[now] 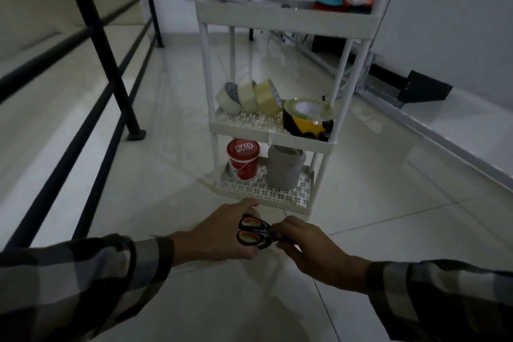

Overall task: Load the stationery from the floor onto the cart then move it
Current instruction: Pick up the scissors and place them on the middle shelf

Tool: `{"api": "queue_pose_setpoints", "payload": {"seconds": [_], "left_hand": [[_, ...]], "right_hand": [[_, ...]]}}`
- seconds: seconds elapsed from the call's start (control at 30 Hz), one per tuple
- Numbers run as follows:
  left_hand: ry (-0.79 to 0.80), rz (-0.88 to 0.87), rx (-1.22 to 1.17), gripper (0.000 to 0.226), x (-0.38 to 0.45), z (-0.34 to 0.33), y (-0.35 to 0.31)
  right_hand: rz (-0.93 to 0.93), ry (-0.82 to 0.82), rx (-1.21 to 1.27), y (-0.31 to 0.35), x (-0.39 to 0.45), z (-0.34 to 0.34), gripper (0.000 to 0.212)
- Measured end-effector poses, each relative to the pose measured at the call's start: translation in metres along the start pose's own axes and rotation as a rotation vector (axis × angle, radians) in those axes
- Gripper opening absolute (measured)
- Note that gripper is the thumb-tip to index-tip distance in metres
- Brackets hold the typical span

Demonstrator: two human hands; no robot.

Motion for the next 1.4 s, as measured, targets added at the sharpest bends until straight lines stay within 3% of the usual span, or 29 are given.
{"api": "queue_pose_setpoints", "payload": {"seconds": [0.07,0.2,0.27,0.33,0.47,0.53,0.77,0.93,1.17,1.27,1.33,1.4], "left_hand": [[-0.017,-0.026,0.025,0.097,0.005,0.020,-0.011],[-0.092,-0.172,0.161,0.085,0.021,0.078,-0.051],[-0.168,-0.222,0.257,0.089,0.025,0.114,-0.068],[-0.326,-0.272,0.322,0.084,0.028,0.148,-0.078],[-0.806,-0.310,0.294,0.054,0.041,0.202,-0.079],[-0.884,-0.232,0.238,0.056,0.054,0.217,-0.073],[-0.716,-0.159,0.158,0.062,0.077,0.212,-0.061],[-0.700,-0.157,0.172,0.064,0.074,0.205,-0.051],[-0.714,-0.165,0.196,0.068,0.071,0.196,-0.034],[-0.721,-0.170,0.196,0.067,0.072,0.195,-0.031],[-0.728,-0.175,0.194,0.067,0.072,0.194,-0.030],[-0.737,-0.176,0.189,0.066,0.073,0.193,-0.030]], "right_hand": [[0.041,-0.042,-0.055,0.003,0.012,0.020,0.031],[0.069,-0.165,-0.090,0.016,0.043,0.073,0.032],[0.076,-0.267,-0.088,0.022,0.058,0.104,0.032],[0.065,-0.389,-0.088,0.025,0.072,0.130,0.027],[0.022,-0.553,-0.092,0.023,0.109,0.164,0.024],[0.004,-0.563,-0.111,0.021,0.131,0.171,0.023],[-0.127,-0.350,-0.180,-0.009,0.198,0.148,0.017],[-0.135,-0.324,-0.185,-0.019,0.229,0.127,0.028],[-0.206,-0.233,-0.315,-0.031,0.246,0.110,0.010],[-0.225,-0.091,-0.356,-0.035,0.251,0.111,0.006],[-0.225,-0.012,-0.364,-0.038,0.254,0.110,0.012],[-0.243,-0.041,-0.354,-0.040,0.252,0.111,0.013]]}}
Point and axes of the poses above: each hand's wrist, its own x-axis towards the middle knuckle, its own z-axis out of the back of the hand, y = z × x, the point moved 5 cm from there along x, towards the middle knuckle, and after that the axes turned 6 degrees about -x, right-handed, at the moved point
